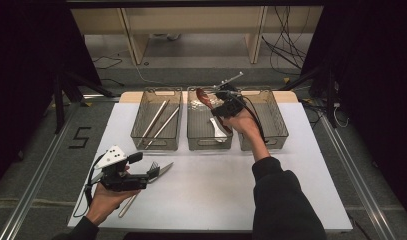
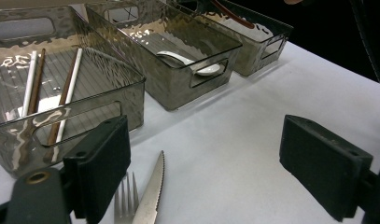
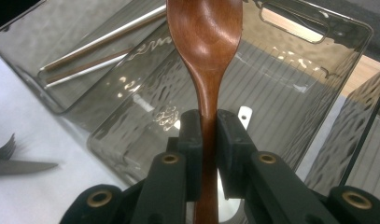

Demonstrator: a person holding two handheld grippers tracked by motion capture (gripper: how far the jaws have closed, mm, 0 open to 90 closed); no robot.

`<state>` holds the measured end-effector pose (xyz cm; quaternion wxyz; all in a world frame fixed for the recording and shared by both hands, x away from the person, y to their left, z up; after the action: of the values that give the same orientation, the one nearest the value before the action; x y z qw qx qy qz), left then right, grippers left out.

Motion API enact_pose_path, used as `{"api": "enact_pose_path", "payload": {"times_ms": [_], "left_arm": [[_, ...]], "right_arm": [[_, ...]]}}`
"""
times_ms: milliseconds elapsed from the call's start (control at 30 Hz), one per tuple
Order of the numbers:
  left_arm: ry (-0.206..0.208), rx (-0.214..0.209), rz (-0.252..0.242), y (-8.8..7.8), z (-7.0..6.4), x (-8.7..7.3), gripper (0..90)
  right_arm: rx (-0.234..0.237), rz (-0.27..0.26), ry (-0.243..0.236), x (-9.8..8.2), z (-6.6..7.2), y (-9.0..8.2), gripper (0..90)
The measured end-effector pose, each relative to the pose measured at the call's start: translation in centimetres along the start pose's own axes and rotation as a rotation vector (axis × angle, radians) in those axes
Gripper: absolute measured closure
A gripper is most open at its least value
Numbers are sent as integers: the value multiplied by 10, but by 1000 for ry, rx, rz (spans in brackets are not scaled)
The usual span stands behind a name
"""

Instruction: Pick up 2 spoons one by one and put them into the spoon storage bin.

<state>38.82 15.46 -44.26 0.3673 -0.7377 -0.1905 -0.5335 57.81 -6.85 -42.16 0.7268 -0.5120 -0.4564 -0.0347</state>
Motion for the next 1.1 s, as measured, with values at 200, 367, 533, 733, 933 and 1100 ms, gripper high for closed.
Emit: {"api": "enact_pose_path", "payload": {"times_ms": [200,367,533,733,933,1100], "left_arm": [[-2,2,-4,0,0,1,158],[2,2,0,0,0,0,158],[2,3,1,0,1,0,158],[3,1,0,0,1,0,158],[2,1,-1,-1,1,1,158],[1,1,-1,-1,2,1,158]], "right_arm": [[-17,10,18,3,-2,9,818],[-38,25,31,2,-6,17,817],[-42,35,38,1,-6,23,817],[-59,51,44,-1,-8,29,816],[-79,73,43,-4,-8,37,793],[-59,57,53,-3,-6,38,720]]}}
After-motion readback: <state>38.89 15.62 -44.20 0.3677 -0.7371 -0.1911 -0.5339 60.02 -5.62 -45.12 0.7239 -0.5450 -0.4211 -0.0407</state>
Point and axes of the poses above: each handheld gripper's, and its own axes: y roughly forward along the jaws, x roughly out of its top, z roughly to its left, the point moved 9 cm from there along y, roughly forward along the jaws, and after that the axes turned 5 degrees about -z, right-handed, at the moved point
